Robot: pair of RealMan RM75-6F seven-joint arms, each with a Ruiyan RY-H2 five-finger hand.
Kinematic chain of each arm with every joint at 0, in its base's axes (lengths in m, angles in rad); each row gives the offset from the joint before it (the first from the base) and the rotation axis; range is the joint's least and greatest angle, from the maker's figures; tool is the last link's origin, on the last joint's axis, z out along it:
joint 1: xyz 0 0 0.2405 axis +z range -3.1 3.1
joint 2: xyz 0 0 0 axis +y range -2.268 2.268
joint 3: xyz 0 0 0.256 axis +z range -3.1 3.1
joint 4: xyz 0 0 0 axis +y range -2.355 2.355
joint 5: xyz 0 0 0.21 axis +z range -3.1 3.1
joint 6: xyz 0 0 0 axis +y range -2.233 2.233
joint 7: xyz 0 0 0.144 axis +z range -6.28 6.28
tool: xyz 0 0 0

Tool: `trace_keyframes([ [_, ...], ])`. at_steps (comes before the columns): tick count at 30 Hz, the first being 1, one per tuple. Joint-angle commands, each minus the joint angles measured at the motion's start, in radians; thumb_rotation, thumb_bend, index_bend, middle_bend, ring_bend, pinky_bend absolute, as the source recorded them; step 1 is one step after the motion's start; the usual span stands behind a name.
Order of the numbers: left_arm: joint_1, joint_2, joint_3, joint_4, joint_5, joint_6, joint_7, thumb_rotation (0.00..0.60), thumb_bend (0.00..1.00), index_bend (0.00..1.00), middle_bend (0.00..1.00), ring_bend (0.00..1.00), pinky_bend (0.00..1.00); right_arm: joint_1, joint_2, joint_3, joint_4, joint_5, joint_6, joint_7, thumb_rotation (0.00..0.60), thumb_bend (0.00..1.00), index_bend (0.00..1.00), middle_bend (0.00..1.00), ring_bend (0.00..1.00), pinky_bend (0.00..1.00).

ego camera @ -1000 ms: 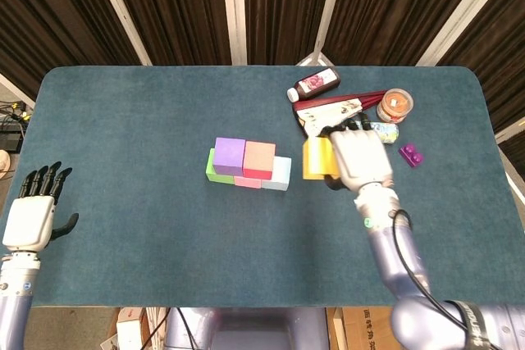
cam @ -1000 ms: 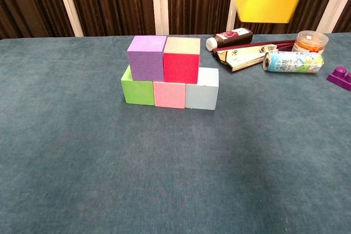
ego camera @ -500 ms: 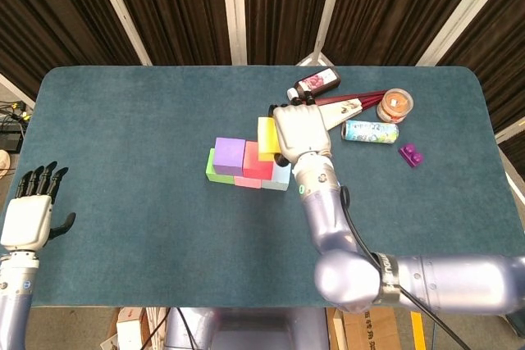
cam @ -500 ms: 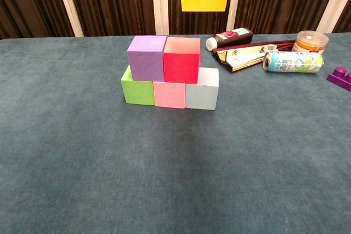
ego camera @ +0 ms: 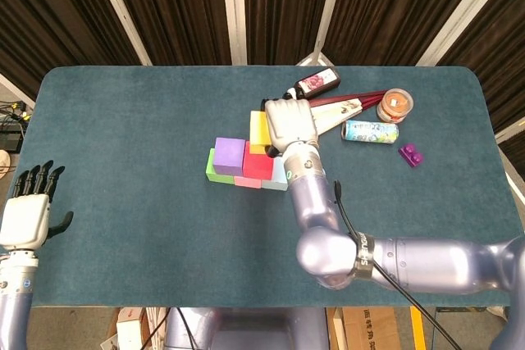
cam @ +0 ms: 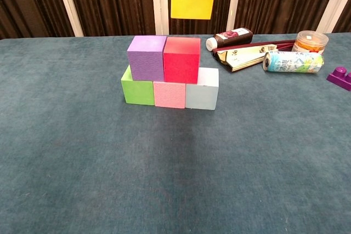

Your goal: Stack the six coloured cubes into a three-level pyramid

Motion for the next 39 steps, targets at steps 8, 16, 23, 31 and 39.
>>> trace_keyframes([
  [8,-0.003,0.000,-0.010,0.003,-0.026,-0.008,0.006,0.600,0.37,0.11,0.01,0.00,0.00,0.090,-0.097,0.010,0.103,0.072,0.044,-0.057,0.600,0.29,0.33,0.33,0.18,0.00],
  [16,-0.008,0.001,-0.011,0.003,-0.039,-0.020,0.008,0.600,0.37,0.11,0.01,0.00,0.00,0.133,-0.160,0.028,0.177,0.098,0.059,-0.099,0.600,0.29,0.33,0.33,0.19,0.00],
  [23,-0.007,0.004,-0.012,0.004,-0.040,-0.017,0.002,0.600,0.37,0.11,0.01,0.00,0.00,0.148,-0.203,0.042,0.221,0.101,0.065,-0.120,0.600,0.29,0.33,0.33,0.19,0.00],
  [31,-0.007,0.009,-0.011,0.006,-0.035,-0.019,-0.014,0.600,0.37,0.11,0.01,0.00,0.00,0.145,-0.235,0.046,0.253,0.087,0.062,-0.130,0.600,0.29,0.33,0.33,0.19,0.00],
  [39,-0.006,0.011,-0.011,0.005,-0.035,-0.016,-0.018,0.600,0.37,0.11,0.01,0.00,0.00,0.149,-0.267,0.059,0.283,0.081,0.064,-0.153,0.600,0.29,0.33,0.33,0.19,0.00],
])
